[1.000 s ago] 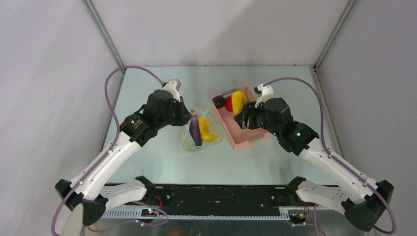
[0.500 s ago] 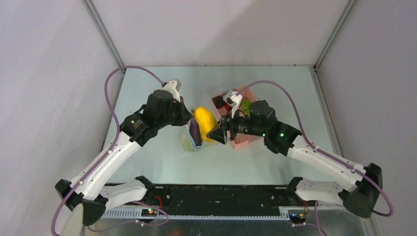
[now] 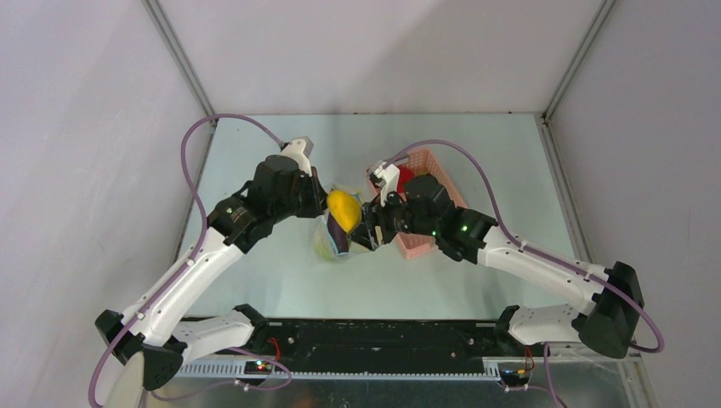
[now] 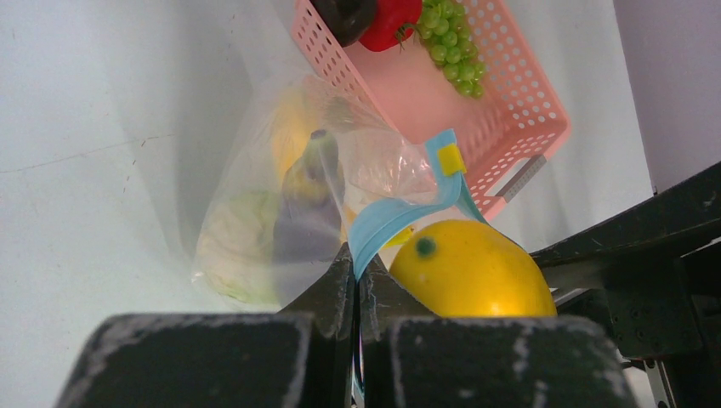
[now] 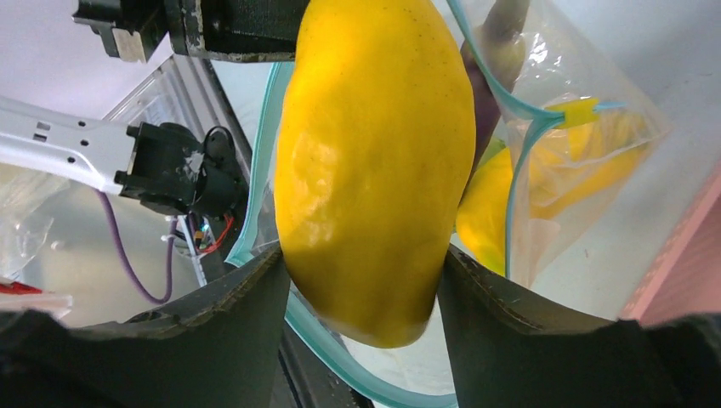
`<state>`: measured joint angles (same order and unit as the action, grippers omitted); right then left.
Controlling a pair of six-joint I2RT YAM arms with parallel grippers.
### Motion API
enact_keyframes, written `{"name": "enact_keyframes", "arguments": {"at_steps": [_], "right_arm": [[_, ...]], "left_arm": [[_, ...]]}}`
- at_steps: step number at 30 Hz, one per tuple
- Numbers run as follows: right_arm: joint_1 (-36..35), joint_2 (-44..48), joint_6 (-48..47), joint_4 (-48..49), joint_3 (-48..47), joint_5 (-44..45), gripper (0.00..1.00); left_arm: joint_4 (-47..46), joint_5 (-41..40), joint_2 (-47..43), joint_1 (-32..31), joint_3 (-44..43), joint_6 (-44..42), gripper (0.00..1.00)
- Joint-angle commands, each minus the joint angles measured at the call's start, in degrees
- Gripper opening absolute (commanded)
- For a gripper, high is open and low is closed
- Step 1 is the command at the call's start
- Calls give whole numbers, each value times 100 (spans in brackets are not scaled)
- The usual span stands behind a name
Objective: Place the food in the zip-top bag and seal the zipper
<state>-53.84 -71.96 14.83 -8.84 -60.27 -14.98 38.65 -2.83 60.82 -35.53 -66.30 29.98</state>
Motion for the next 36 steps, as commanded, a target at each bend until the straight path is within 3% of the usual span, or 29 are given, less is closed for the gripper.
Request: {"name": "enact_keyframes", "arguments": {"at_steps": [1,6,8,15,23,31,36], "right_arm": [[-109,3,-129,-100,-344,570,70],[-162,79,-149,-158,-339,792,96],[-166,123,-167,-176,-343,842,99],[-195,356,-94,-248,-343,1269,99],[238,503,512,-590,-339,2536,99],[1556,-76,986,-284,-340,1732,100],[1870,-956,148,244,-673,985,100]], "left_arm": [[-278,-42,-131,33,21,18,2],[-285,-42,-151,29,21,25,2],[-281,-50,-157,27,21,26,2],[-272,-91,-196,29,21,21,2],[-211,-404,-330,28,-3,44,2],[-98,-955,-506,28,-18,127,3],[-23,-1056,-488,31,-54,146,3]]}}
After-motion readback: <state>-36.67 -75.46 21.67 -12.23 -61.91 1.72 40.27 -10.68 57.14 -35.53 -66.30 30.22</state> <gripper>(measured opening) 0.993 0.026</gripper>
